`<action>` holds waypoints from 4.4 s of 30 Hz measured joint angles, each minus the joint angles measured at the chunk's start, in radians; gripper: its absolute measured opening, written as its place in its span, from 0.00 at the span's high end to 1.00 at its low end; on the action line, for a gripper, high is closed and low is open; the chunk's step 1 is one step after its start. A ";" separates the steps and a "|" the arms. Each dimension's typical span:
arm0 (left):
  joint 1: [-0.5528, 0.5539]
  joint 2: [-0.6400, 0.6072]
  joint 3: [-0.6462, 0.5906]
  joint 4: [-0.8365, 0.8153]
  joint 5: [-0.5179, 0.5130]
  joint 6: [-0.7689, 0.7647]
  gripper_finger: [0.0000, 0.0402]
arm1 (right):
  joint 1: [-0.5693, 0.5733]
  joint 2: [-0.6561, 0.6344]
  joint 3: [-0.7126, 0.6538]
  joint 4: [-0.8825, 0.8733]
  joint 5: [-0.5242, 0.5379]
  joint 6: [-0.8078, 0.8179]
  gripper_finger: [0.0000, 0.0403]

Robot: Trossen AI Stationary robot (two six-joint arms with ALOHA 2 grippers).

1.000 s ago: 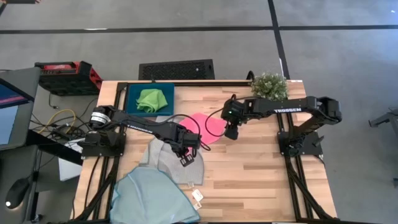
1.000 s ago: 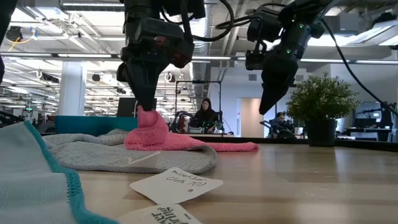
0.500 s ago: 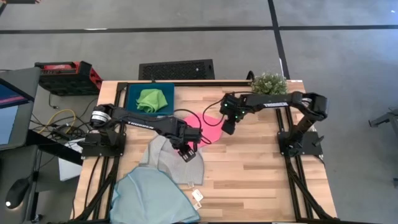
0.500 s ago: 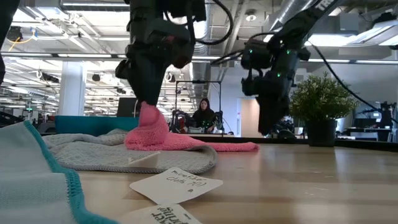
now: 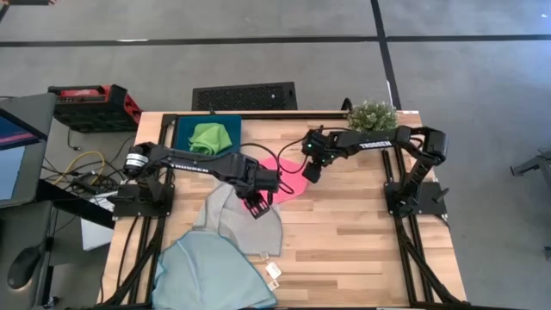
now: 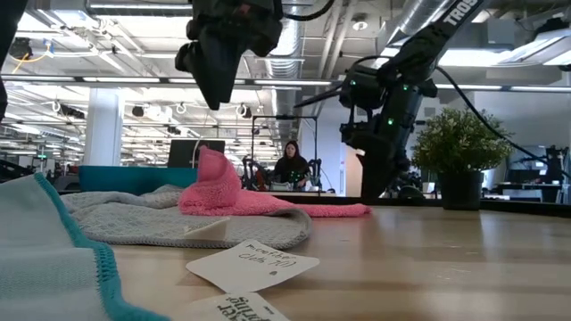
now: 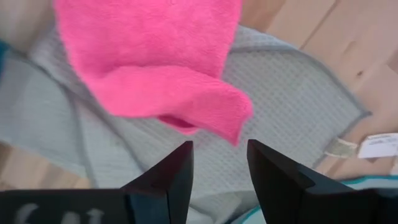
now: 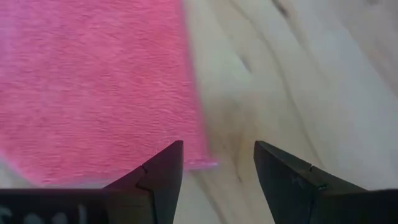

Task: Fold microfiber towels
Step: Fold the pink cloth

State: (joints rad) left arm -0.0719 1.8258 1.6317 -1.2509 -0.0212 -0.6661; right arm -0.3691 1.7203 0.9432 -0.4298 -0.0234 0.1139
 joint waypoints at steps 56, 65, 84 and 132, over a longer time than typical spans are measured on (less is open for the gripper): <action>0.283 0.143 0.081 0.458 0.277 1.001 0.72 | 0.330 -0.357 -0.001 -0.280 0.051 -0.201 1.00; 0.341 0.213 0.089 0.458 0.324 0.937 0.72 | 0.309 -0.361 -0.001 -0.287 0.052 -0.155 1.00; 0.268 -0.041 0.090 0.415 0.253 0.735 0.72 | 0.176 -0.531 0.173 -0.314 0.052 -0.004 0.99; 0.266 0.131 0.039 1.028 0.522 0.914 0.72 | 0.356 -0.522 0.478 -0.798 -0.319 -0.825 0.99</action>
State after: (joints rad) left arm 0.1938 1.9569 1.6711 -0.2232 0.5010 0.2482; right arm -0.0135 1.1982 1.4208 -1.2282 -0.3428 -0.7116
